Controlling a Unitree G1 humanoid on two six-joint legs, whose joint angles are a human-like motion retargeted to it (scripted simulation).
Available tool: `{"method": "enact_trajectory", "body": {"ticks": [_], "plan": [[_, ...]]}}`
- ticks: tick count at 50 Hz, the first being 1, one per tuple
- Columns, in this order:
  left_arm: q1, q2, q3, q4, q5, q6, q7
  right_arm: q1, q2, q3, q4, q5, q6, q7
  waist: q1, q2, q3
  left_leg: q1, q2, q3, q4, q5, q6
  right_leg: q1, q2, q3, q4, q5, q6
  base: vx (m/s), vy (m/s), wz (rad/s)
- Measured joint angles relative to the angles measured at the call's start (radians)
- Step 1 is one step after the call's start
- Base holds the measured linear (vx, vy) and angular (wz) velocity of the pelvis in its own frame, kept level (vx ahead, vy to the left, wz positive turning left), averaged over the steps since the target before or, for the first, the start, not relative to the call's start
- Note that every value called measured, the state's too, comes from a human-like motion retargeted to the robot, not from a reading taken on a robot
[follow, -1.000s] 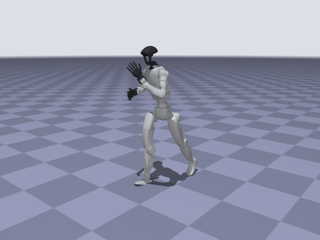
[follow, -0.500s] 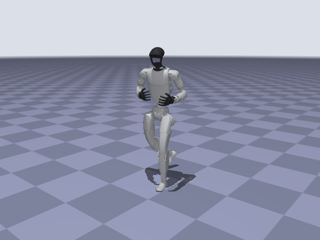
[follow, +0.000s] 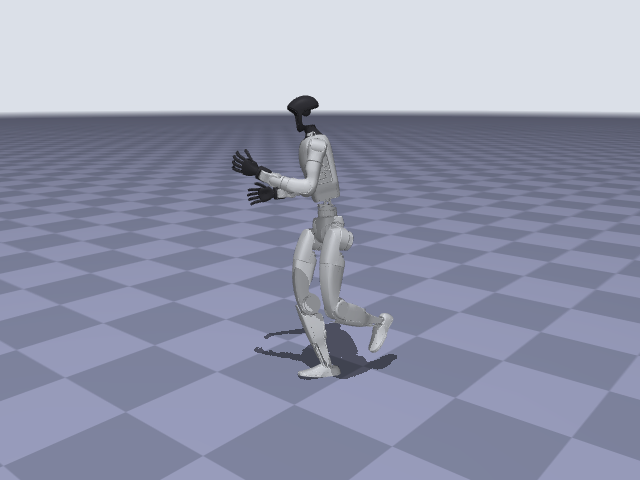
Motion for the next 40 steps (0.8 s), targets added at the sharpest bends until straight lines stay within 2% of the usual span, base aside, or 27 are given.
{"method": "enact_trajectory", "body": {"ticks": [3,5,7,8,10,12,15,17,18,20,23,25,26,29,31,33,35,37,38,40], "plan": [[0.121,0.097,-0.042,0.094,-0.099,-0.019,0.039,-0.096,0.027,0.044,-0.051,-0.080,-0.023,0.042,-0.026,-0.016,0.035,-0.134,0.084,-0.057,0.063,-0.110,0.093,0.014,0.033,0.076,0.074,-0.001,0.070,0.45,-0.07,-1.89],[0.245,0.206,-0.038,0.069,-0.104,-0.044,0.024,-0.099,0.029,0.074,-0.153,-0.018,-0.034,0.093,0.003,-0.061,0.023,-0.192,0.063,-0.104,-0.034,-0.153,0.127,0.065,0.049,0.175,0.014,0.050,0.122,0.43,-0.14,-2.71],[0.436,0.291,0.040,0.006,-0.100,-0.045,-0.030,-0.068,0.003,0.081,-0.233,0.034,-0.007,0.169,0.095,-0.129,-0.014,-0.193,-0.005,-0.138,-0.245,-0.158,0.135,0.128,0.043,0.332,-0.073,0.139,0.179,0.43,-0.17,-3.76],[0.540,0.317,0.094,-0.023,-0.101,-0.044,-0.043,-0.047,-0.013,0.079,-0.255,0.025,0.006,0.161,0.160,-0.160,-0.033,-0.181,-0.043,-0.160,-0.373,-0.138,0.125,0.157,0.037,0.422,-0.116,0.192,0.211,0.43,-0.17,-4.44],[0.741,0.339,0.208,-0.077,-0.121,-0.031,-0.126,-0.005,-0.026,0.097,-0.284,0.114,0.049,0.287,0.321,-0.211,-0.061,-0.145,-0.104,-0.218,-0.655,-0.062,0.082,0.203,0.030,0.598,-0.193,0.300,0.271,0.43,-0.15,-4.96],[0.904,0.329,0.312,-0.119,-0.122,-0.038,-0.154,0.015,-0.032,0.126,-0.286,0.107,0.048,0.286,0.507,-0.230,-0.064,-0.087,-0.109,-0.276,-0.935,0.016,0.018,0.229,0.044,0.703,-0.235,0.372,0.315,0.41,-0.14,-5.38],[1.069,0.261,0.471,-0.170,-0.112,-0.048,-0.185,-0.018,-0.054,0.162,-0.287,0.040,0.019,0.267,0.736,-0.205,-0.027,-0.004,-0.043,-0.316,-1.215,0.042,-0.087,0.266,0.084,0.630,-0.230,0.352,0.322,0.34,-0.08,-5.03],[1.092,0.192,0.531,-0.194,-0.106,-0.055,-0.190,-0.059,-0.067,0.168,-0.294,0.005,-0.006,0.261,0.792,-0.152,-0.006,0.002,-0.010,-0.285,-1.265,0.064,-0.137,0.253,0.081,0.505,-0.152,0.256,0.314,0.21,0.22,-3.63],[1.076,0.161,0.541,-0.206,-0.095,-0.061,-0.182,-0.084,-0.064,0.169,-0.290,-0.008,-0.024,0.251,0.794,-0.114,0.012,0.006,0.005,-0.266,-1.260,0.077,-0.161,0.239,0.084,0.448,-0.068,0.193,0.290,0.17,0.29,-2.65],[0.993,0.136,0.508,-0.221,-0.047,-0.083,-0.135,-0.111,-0.027,0.166,-0.267,-0.034,-0.058,0.213,0.773,-0.040,0.056,0.013,0.040,-0.221,-1.194,0.049,-0.190,0.176,0.095,0.346,0.190,0.055,0.194,0.13,0.23,-1.91],[0.719,0.192,0.330,-0.218,-0.003,-0.105,-0.030,-0.087,0.123,0.146,-0.153,-0.110,-0.068,0.094,0.701,-0.036,0.116,-0.043,0.010,-0.143,-0.992,-0.127,-0.098,-0.027,-0.010,0.245,0.634,-0.142,0.086,0.09,0.13,-1.23],[0.517,0.252,0.217,-0.243,-0.012,-0.100,-0.002,-0.024,0.195,0.111,-0.108,-0.129,-0.057,0.065,0.622,-0.038,0.133,-0.065,0.001,-0.101,-0.895,-0.193,-0.051,-0.122,-0.101,0.174,0.777,-0.229,0.036,0.20,0.01,-0.94],[0.429,0.271,0.184,-0.270,-0.027,-0.099,-0.002,0.013,0.180,0.092,-0.132,-0.084,-0.052,0.104,0.570,-0.025,0.122,-0.059,0.013,-0.078,-0.892,-0.189,-0.057,-0.154,-0.129,0.134,0.782,-0.248,0.019,0.30,-0.06,-1.01],[0.273,0.271,0.143,-0.370,-0.091,-0.125,-0.007,0.097,0.019,0.038,-0.257,0.051,-0.042,0.222,0.401,0.047,0.051,0.001,0.066,0.000,-0.989,-0.110,-0.080,-0.224,-0.147,0.027,0.650,-0.250,0.011,0.41,-0.15,-1.29],[0.253,0.239,0.154,-0.429,-0.126,-0.142,-0.017,0.119,-0.114,0.000,-0.325,0.081,-0.043,0.246,0.297,0.111,0.003,0.055,0.103,0.048,-1.084,0.003,-0.087,-0.238,-0.136,-0.044,0.451,-0.212,0.033,0.52,-0.29,-1.65],[0.258,0.198,0.170,-0.459,-0.155,-0.134,-0.046,0.131,-0.186,-0.018,-0.351,0.109,-0.043,0.240,0.231,0.171,-0.023,0.100,0.141,0.074,-1.143,0.139,-0.110,-0.219,-0.138,-0.141,0.220,-0.171,0.044,0.58,-0.38,-2.01],[0.280,0.137,0.184,-0.443,-0.205,-0.108,-0.098,0.129,-0.194,-0.001,-0.345,0.140,-0.037,0.233,0.205,0.207,-0.022,0.145,0.160,0.053,-1.162,0.257,-0.138,-0.173,-0.140,-0.221,-0.004,-0.119,0.052,0.64,-0.41,-2.34],[0.314,0.046,0.201,-0.354,-0.277,-0.095,-0.115,0.097,-0.170,0.042,-0.317,0.109,-0.037,0.205,0.200,0.202,0.015,0.192,0.132,-0.023,-1.117,0.302,-0.126,-0.115,-0.148,-0.208,-0.145,-0.031,0.079,0.68,-0.37,-2.49],[0.328,-0.001,0.213,-0.281,-0.310,-0.102,-0.098,0.066,-0.156,0.067,-0.297,0.071,-0.041,0.178,0.200,0.190,0.043,0.208,0.109,-0.065,-1.057,0.297,-0.108,-0.085,-0.155,-0.177,-0.173,0.005,0.093,0.71,-0.32,-2.58],[0.367,-0.071,0.228,-0.102,-0.319,-0.127,-0.011,-0.003,-0.126,0.113,-0.251,-0.002,-0.045,0.113,0.216,0.166,0.088,0.186,0.066,-0.125,-0.850,0.243,-0.076,-0.051,-0.161,-0.090,-0.149,-0.012,0.108,0.73,-0.26,-2.68]]}}
